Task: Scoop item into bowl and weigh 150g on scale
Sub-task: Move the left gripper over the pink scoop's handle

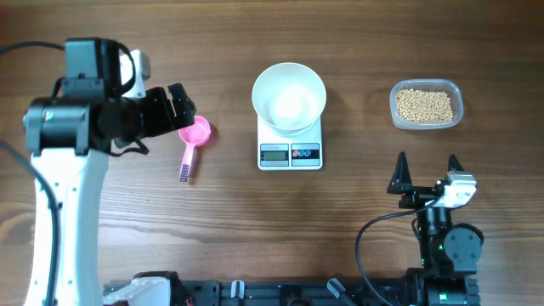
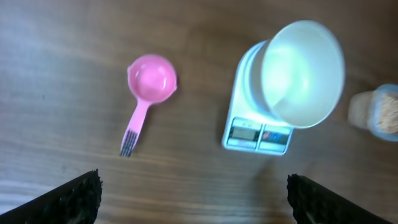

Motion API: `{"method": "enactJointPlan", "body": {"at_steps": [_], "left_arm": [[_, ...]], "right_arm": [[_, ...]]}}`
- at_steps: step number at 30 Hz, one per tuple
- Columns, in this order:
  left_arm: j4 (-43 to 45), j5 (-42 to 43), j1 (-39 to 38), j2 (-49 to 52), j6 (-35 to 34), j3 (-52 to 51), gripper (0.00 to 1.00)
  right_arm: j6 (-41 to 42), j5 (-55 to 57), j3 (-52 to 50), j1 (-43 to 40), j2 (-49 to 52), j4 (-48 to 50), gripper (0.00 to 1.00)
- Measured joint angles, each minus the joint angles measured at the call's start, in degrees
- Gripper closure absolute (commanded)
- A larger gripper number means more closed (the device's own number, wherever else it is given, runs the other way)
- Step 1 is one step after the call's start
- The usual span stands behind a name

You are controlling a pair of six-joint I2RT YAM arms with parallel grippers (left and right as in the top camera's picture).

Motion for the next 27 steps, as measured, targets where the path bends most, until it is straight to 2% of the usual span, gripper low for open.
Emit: {"method": "enactJointPlan", "body": {"at_steps": [3, 10, 15, 20, 27], "left_arm": [[-2.0, -0.4, 0.0, 2.4, -0.6, 0.0, 0.00], [-3.2, -4.8, 0.0, 9.1, -7.3, 0.0, 0.00], [-6.6, -7.6, 0.0, 13.7, -8.5, 0.0, 0.00], [-7.2, -9.6, 0.5, 16.2, -6.4, -0.6, 0.00], [-0.9, -6.4, 3.9, 16.3, -2.3, -8.0, 0.00]], "right_arm": [[0.0, 0.0, 0.0, 0.0, 0.0, 0.0, 0.00], [0.0, 0.1, 0.0, 0.0, 0.0, 0.0, 0.00], [0.0, 0.1, 0.0, 0.0, 0.0, 0.0, 0.00], [0.0, 0.1, 0.0, 0.0, 0.0, 0.0, 0.00], [0.0, 0.1, 0.0, 0.0, 0.0, 0.0, 0.00]]}}
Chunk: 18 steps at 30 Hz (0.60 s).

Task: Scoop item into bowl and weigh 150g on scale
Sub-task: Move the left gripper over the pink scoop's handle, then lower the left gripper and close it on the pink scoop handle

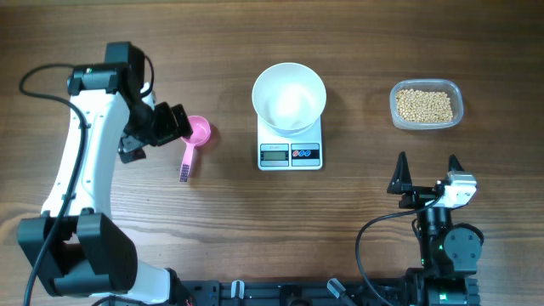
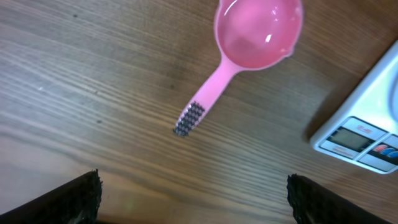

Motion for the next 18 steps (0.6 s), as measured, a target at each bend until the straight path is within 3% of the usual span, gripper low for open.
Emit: {"method": "enactJointPlan", "body": {"at_steps": [7, 18], "left_arm": [[5.3, 8.9, 5.6, 0.1, 6.2, -7.2, 0.00], [13.5, 11.9, 5.8, 0.2, 11.9, -16.4, 0.00]], "right_arm": [[0.0, 0.0, 0.0, 0.0, 0.0, 0.0, 0.00], [0.0, 0.0, 0.0, 0.0, 0.0, 0.0, 0.00]]}}
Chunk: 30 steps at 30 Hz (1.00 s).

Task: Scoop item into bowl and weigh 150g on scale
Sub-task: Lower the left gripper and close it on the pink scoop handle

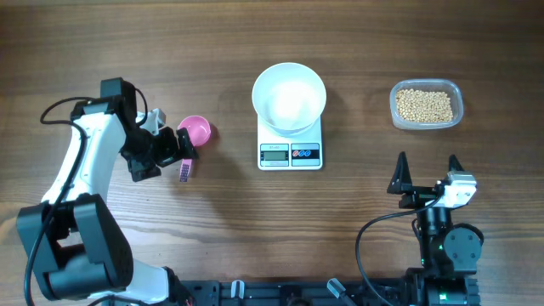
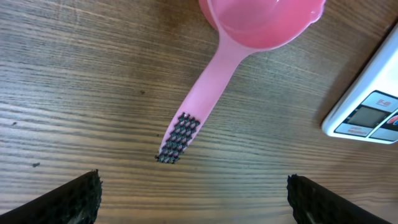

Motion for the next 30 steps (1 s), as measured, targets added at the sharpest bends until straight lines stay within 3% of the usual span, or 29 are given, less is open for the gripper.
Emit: {"method": "enactJointPlan", "body": {"at_steps": [15, 30], "left_arm": [[6.3, 0.8, 0.0, 0.0, 0.0, -0.4, 0.00], [6.8, 0.8, 0.0, 0.5, 0.3, -0.4, 0.00]], "right_arm": [[0.0, 0.0, 0.0, 0.0, 0.0, 0.0, 0.00], [0.0, 0.0, 0.0, 0.0, 0.0, 0.0, 0.00]]}}
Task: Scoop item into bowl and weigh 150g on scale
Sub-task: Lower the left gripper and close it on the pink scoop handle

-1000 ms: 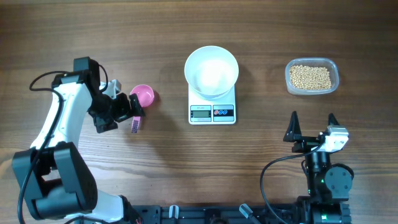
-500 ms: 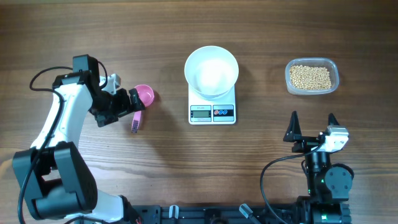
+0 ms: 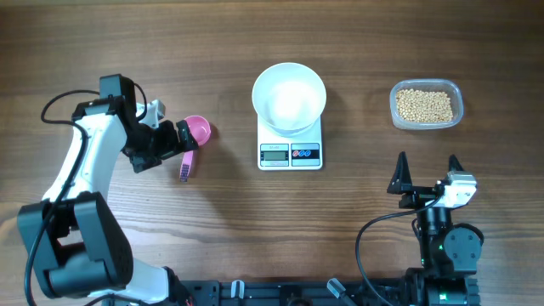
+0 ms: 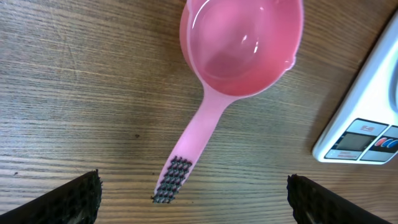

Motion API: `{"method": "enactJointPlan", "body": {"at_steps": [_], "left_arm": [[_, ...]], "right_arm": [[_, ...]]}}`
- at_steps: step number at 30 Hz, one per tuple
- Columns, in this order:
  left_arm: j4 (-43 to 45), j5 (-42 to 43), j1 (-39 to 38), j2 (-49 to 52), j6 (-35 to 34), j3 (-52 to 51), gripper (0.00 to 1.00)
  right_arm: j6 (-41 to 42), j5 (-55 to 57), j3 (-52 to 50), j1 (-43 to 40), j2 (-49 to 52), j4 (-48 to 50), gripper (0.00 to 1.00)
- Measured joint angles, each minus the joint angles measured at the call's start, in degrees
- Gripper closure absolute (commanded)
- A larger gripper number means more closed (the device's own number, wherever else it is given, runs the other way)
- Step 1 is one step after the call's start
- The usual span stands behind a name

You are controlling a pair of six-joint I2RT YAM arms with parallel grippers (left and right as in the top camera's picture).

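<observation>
A pink scoop (image 3: 195,132) lies on the table left of the scale, its cup (image 4: 240,43) toward the back and its dark-textured handle end (image 4: 171,181) toward the front. My left gripper (image 3: 177,143) stands open just left of the scoop; in the left wrist view the left gripper (image 4: 193,208) has its fingertips (image 4: 65,200) spread wide, with the handle end between and just ahead of them, untouched. A white bowl (image 3: 289,96) sits on the white scale (image 3: 291,154). The beans tub (image 3: 426,105) is at the back right. My right gripper (image 3: 426,176) is parked open near the front right.
The scale's corner with its display (image 4: 367,134) shows at the right edge of the left wrist view. Black arm cables loop over the table at the left and at the front right.
My left gripper has shifted slightly toward the back of the table. In the wrist view more of the scoop's cup shows and the handle end sits nearer the fingertips. The scoop has not moved.
My left gripper hung open high above the table left of the scoop. Then it was lower and closer to the scoop's handle, then right beside the handle. Now it is open with the handle end between its fingertips. The right arm stayed parked throughout.
</observation>
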Motion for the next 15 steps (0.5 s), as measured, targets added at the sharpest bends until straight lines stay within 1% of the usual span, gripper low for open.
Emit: {"method": "enactJointPlan", "body": {"at_steps": [3, 10, 15], "left_arm": [[-0.1, 0.0, 0.0, 0.9, 0.2, 0.0, 0.00], [-0.8, 0.2, 0.3, 2.8, 3.5, 0.0, 0.00], [-0.9, 1.7, 3.1, 5.4, 5.1, 0.0, 0.00]], "right_arm": [[0.0, 0.0, 0.0, 0.0, 0.0, 0.0, 0.00], [0.0, 0.0, 0.0, 0.0, 0.0, 0.0, 0.00], [0.0, 0.0, 0.0, 0.0, 0.0, 0.0, 0.00]]}}
